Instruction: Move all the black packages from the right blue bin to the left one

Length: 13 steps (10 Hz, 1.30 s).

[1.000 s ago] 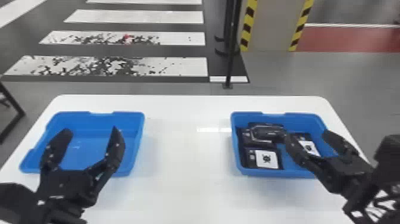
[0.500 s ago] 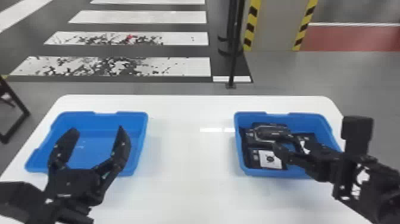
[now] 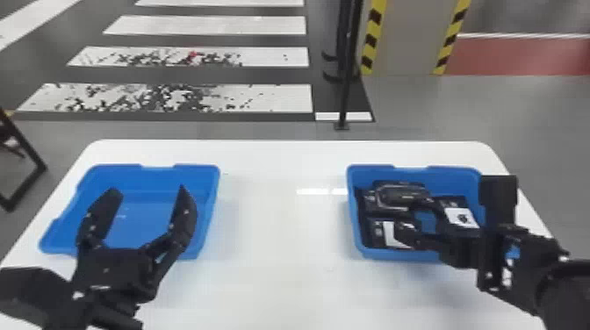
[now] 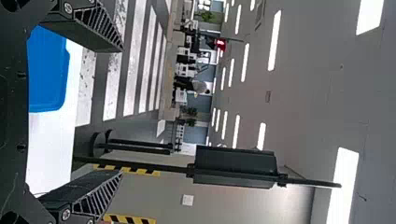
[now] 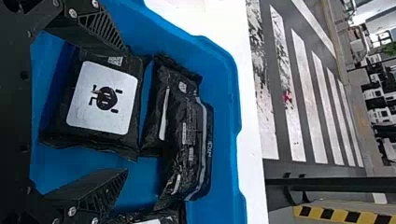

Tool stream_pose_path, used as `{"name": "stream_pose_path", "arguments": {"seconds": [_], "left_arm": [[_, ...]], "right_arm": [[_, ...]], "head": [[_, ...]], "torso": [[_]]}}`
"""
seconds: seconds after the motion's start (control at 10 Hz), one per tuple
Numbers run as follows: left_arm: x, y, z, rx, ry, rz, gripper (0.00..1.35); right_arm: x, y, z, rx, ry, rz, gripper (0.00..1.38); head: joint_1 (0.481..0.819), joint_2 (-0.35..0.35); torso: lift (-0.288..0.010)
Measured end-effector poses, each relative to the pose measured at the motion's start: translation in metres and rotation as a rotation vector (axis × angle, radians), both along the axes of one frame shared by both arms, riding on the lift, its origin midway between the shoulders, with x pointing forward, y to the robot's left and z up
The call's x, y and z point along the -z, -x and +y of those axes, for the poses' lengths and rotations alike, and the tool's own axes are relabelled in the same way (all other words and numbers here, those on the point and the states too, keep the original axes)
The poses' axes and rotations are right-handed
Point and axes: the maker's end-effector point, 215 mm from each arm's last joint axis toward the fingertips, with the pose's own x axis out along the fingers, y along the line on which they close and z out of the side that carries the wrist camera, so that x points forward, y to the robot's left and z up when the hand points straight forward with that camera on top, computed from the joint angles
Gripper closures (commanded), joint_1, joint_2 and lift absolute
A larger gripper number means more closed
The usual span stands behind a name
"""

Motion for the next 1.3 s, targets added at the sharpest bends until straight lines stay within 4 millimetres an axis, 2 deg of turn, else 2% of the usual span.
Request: {"name": "stream_pose_path", "arguments": {"seconds": [0.3,0.4,0.5,0.6,0.7,1.0,1.3], "left_arm": [[0.002,0.0,-0.002,0.003,0.002,0.003,0.11],[0.002,0.0,-0.002,0.003,0.002,0.003,0.11],[0.002,0.0,-0.001,0.002,0.004,0.003,0.11],[0.003,0.0,0.0,0.001,0.004,0.004,0.11],[0.004,0.0,0.0,0.001,0.005,0.006,0.11],[0.005,0.001,0.001,-0.001,0.008,0.004,0.11],[0.006,0.002,0.002,-0.003,0.017,0.006,0.11]], "right_arm": [[0.018,-0.01,0.01,-0.017,-0.024,0.043,0.15],[0.026,-0.012,0.015,-0.025,-0.034,0.061,0.21],[0.032,-0.014,0.018,-0.034,-0.041,0.07,0.54],[0.034,-0.018,0.022,-0.047,-0.054,0.069,1.03],[0.031,-0.022,0.03,-0.061,-0.072,0.055,1.13],[0.008,-0.028,0.048,-0.078,-0.126,-0.015,1.17],[0.001,-0.026,0.037,-0.034,-0.15,-0.057,1.18]], "head": [[0.695,0.019],[0.695,0.022],[0.695,0.028],[0.695,0.033],[0.695,0.044],[0.695,0.065],[0.695,0.059]], "torso": [[-0.14],[-0.14],[-0.14],[-0.14],[-0.14],[-0.14],[-0.14]]}}
